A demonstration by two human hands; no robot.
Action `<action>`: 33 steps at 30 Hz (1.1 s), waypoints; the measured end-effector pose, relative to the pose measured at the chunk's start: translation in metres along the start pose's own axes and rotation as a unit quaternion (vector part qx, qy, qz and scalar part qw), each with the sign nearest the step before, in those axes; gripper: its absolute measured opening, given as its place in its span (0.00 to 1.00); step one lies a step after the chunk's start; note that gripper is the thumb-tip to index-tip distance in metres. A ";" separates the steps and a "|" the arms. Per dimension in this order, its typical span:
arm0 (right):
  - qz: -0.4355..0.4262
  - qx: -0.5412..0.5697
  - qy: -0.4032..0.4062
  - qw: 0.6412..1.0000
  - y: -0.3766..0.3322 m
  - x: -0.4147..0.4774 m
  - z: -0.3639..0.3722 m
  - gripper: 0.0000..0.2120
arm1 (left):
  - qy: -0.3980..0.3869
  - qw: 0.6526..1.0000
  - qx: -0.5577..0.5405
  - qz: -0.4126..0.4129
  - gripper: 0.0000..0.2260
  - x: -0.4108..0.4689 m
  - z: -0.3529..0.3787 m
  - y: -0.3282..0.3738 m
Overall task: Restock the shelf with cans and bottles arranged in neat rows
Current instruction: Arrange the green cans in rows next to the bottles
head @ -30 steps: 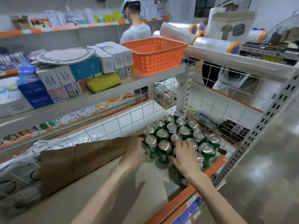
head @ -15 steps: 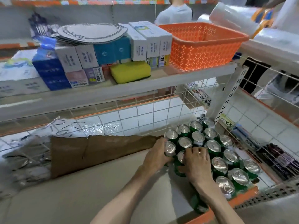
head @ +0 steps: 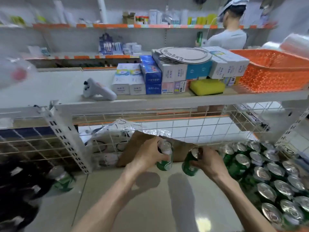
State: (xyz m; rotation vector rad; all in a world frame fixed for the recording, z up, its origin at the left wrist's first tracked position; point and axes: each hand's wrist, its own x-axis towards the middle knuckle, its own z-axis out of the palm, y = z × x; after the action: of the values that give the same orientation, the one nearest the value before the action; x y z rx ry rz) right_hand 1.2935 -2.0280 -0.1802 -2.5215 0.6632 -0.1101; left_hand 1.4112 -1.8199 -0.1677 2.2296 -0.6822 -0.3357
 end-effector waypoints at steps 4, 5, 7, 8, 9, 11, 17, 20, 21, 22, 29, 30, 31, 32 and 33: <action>-0.040 0.040 -0.005 0.998 -0.070 -0.016 0.025 0.19 | 0.028 0.999 -0.007 -0.025 0.19 -0.046 -0.056 -0.040; -0.044 0.043 -0.015 0.998 -0.087 -0.021 0.033 0.19 | 0.032 0.999 -0.009 -0.034 0.19 -0.058 -0.068 -0.053; -0.058 0.041 -0.031 0.997 -0.116 -0.028 0.052 0.21 | 0.050 0.997 -0.005 -0.057 0.21 -0.082 -0.090 -0.077; -0.066 0.041 -0.037 0.996 -0.130 -0.032 0.062 0.23 | 0.059 0.996 0.000 -0.071 0.22 -0.094 -0.100 -0.090; -0.067 0.038 -0.045 0.996 -0.144 -0.036 0.072 0.24 | 0.068 0.994 0.005 -0.082 0.22 -0.107 -0.110 -0.102; -0.082 0.033 -0.061 0.994 -0.170 -0.046 0.094 0.23 | 0.085 0.991 0.017 -0.104 0.23 -0.132 -0.125 -0.126; -0.124 0.035 -0.095 0.987 -0.225 -0.080 0.153 0.19 | 0.125 0.976 0.047 -0.174 0.31 -0.193 -0.155 -0.183; -0.134 0.026 -0.102 0.985 -0.239 -0.093 0.171 0.18 | 0.145 0.970 0.045 -0.188 0.31 -0.209 -0.164 -0.200; -0.134 0.026 -0.104 0.985 -0.243 -0.096 0.175 0.18 | 0.149 0.969 0.045 -0.192 0.32 -0.213 -0.165 -0.205; -0.135 0.027 -0.107 0.985 -0.245 -0.098 0.179 0.19 | 0.151 0.968 0.044 -0.196 0.32 -0.216 -0.167 -0.209; -0.138 0.034 -0.106 0.984 -0.255 -0.107 0.198 0.26 | 0.150 0.966 0.026 -0.210 0.24 -0.233 -0.172 -0.234; -0.138 0.037 -0.107 0.984 -0.257 -0.108 0.202 0.28 | 0.150 0.965 0.024 -0.212 0.25 -0.236 -0.172 -0.237; -0.141 0.042 -0.108 0.983 -0.258 -0.110 0.205 0.29 | 0.153 0.965 0.023 -0.213 0.25 -0.238 -0.172 -0.240; -0.142 0.046 -0.109 0.983 -0.259 -0.112 0.208 0.29 | 0.156 0.964 0.023 -0.214 0.24 -0.239 -0.173 -0.243; -0.145 0.049 -0.109 0.982 -0.260 -0.114 0.212 0.29 | 0.158 0.963 0.025 -0.215 0.23 -0.240 -0.174 -0.246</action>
State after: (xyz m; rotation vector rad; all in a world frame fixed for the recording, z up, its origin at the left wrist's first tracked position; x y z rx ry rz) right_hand 1.3508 -1.6811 -0.2235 -2.4730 0.1970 0.0296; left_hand 1.3794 -1.4403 -0.2270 2.3962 -0.0328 -0.1650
